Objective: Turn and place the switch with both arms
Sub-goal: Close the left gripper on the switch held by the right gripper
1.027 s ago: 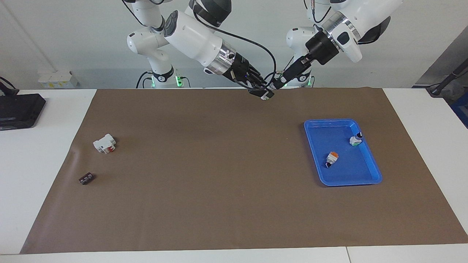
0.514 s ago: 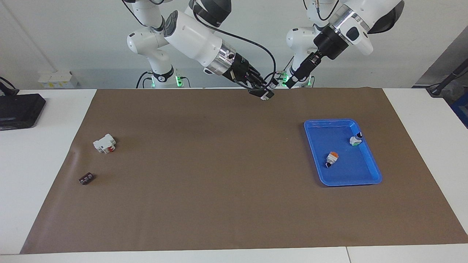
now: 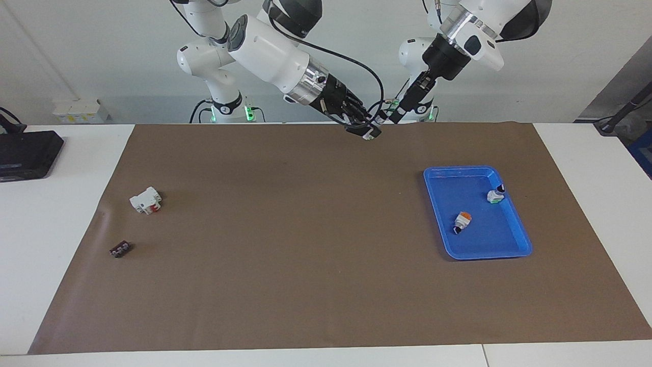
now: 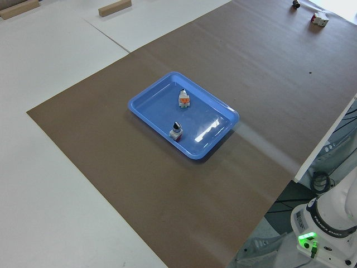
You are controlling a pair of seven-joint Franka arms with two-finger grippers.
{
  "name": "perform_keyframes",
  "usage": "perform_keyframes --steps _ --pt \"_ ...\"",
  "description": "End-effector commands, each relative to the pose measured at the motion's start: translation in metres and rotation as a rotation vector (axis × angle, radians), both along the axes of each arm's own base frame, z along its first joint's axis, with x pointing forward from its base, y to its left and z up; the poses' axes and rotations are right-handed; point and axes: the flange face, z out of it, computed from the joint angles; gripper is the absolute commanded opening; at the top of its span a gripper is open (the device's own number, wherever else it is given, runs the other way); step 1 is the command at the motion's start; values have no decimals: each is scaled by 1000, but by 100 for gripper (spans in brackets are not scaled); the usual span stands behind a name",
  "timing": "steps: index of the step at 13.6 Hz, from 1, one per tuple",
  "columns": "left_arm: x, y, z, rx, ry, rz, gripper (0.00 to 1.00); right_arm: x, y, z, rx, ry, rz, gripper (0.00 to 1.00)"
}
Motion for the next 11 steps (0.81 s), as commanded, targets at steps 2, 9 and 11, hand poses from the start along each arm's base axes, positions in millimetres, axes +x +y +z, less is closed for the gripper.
perform_keyframes --steps 2,9,11 --pt "-6 -1 -8 20 -13 27 45 1 -2 -1 -20 11 -23 0" --pt "-10 -8 -17 11 -48 47 45 0 -1 -1 -19 12 -22 0" --pt "-9 -8 -17 8 -56 53 45 0 -1 -1 -19 12 -22 0"
